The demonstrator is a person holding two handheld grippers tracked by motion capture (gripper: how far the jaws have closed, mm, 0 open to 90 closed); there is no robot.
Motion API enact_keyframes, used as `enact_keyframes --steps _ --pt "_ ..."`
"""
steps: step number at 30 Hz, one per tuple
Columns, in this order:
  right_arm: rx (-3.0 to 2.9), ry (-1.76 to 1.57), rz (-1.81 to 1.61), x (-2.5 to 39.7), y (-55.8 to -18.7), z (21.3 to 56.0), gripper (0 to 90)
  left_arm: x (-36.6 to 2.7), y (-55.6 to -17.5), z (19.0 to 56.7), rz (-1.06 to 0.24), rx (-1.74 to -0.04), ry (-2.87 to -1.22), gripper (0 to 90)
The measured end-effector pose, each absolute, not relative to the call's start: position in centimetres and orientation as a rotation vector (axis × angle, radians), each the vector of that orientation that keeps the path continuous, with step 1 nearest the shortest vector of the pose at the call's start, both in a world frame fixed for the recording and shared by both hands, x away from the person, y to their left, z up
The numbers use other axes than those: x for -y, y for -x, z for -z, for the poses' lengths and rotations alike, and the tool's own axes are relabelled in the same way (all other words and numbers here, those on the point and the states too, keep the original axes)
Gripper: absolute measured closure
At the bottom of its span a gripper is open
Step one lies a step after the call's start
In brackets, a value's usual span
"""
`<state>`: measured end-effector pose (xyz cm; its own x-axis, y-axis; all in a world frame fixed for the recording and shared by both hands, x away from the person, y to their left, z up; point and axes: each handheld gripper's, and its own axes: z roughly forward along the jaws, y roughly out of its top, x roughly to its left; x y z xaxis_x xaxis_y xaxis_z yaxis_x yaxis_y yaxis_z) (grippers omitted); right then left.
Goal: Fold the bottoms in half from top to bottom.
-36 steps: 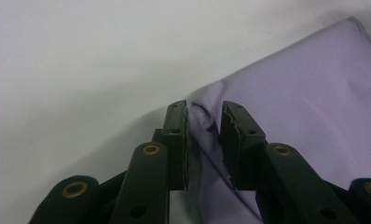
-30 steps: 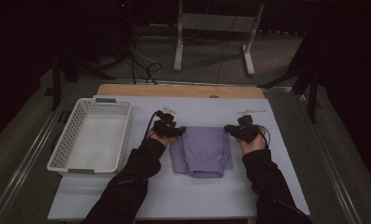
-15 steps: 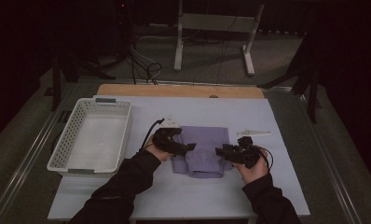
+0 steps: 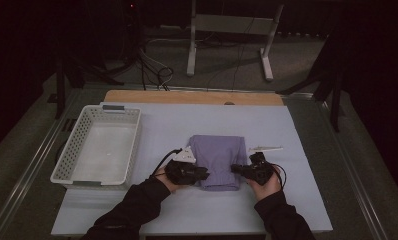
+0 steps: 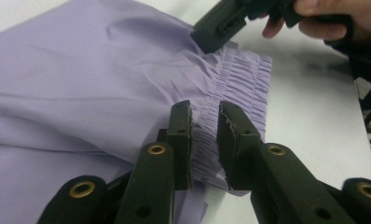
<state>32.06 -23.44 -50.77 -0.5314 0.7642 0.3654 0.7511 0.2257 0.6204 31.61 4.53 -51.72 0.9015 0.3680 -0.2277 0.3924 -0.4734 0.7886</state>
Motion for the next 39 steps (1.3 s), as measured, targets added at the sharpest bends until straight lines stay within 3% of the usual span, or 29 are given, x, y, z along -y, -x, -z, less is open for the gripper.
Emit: enact_keyframes --steps 13,19,32,39 --pt "-2.394 -1.518 -1.179 24.1 -30.4 48.6 89.9 -3.4 -31.1 51.8 0.036 -0.517 -2.120 79.1" --pt "-2.391 -1.595 -1.074 24.9 -31.2 50.2 89.8 -2.6 -31.2 52.1 0.000 -0.524 -2.126 76.0" --pt "-2.429 -1.583 -0.966 24.4 -31.0 51.8 89.1 -2.2 -30.9 52.7 0.002 -0.512 -2.177 78.0" --pt "-2.383 -1.620 -0.968 25.5 -31.2 51.7 82.4 -2.4 -30.7 52.6 0.016 -0.517 -2.175 75.2"
